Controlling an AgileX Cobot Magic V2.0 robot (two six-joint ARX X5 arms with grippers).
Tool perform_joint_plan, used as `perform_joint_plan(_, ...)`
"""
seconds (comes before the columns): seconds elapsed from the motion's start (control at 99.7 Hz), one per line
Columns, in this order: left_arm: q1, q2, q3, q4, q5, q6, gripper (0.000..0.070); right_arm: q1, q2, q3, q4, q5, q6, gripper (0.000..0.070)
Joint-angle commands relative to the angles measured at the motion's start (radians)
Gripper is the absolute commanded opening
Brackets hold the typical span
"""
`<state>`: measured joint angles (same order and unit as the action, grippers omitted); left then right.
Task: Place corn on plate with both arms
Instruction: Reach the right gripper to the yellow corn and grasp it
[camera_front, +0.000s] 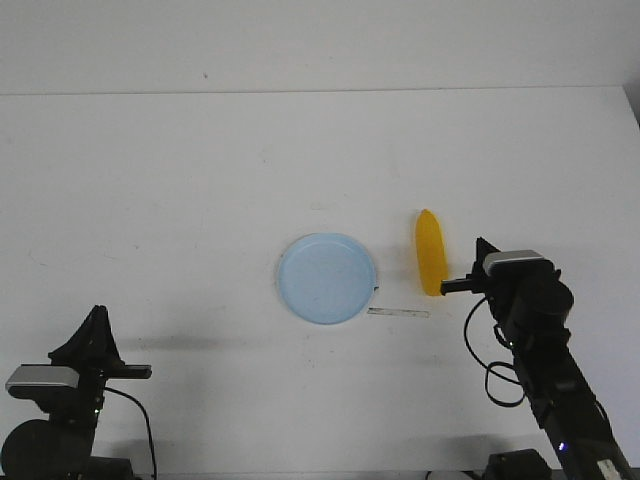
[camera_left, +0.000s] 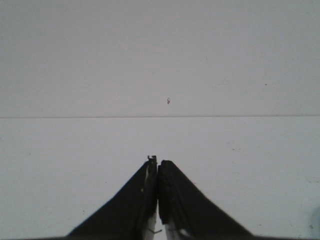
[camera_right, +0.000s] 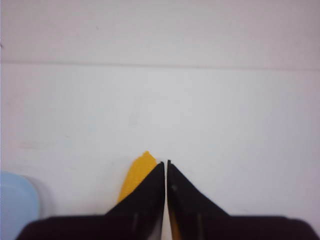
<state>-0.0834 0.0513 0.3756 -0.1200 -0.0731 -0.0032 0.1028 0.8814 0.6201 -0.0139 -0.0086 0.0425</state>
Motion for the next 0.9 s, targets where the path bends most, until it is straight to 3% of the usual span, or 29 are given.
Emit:
perform_joint_plan(0.0,-0.001,0.0,0.008,0.015,0.002,-0.009,0.0003,0.025,0.052,0.044,-0.008,0.019,0.013,0.0006)
perform_joint_plan(0.16,-0.001,0.0,0.008,0.015,0.002,-0.009,0.0003,0.065,0.203,0.187,-0.21,0.089,0.018,0.0006)
perform_joint_plan(0.481,-0.001,0.0,0.008,0.015,0.002,-0.009,0.0003,0.097,0.501,0.541,-0.584,0.064,0.199,0.0006)
perform_joint_plan(0.622,-0.001,0.0,0.008,0.015,0.002,-0.009,0.0003,0.096,0.644,0.694,-0.741,0.061,0.238,0.0028)
perform_joint_plan(0.702,-0.001,0.0,0.008,0.015,0.002,-0.009,0.0003,0.096,0.716,0.765,-0.803,0.06,0.249,0.0151)
perform_joint_plan(0.832,-0.001,0.0,0.008,0.015,0.002,-0.009,0.0003,0.097,0.791,0.819,-0.836,0.06,0.247,0.0493)
perform_joint_plan(0.892,-0.001,0.0,0.008,0.015,0.002,-0.009,0.0003,0.096,0.81,0.819,-0.837,0.06,0.242,0.0548)
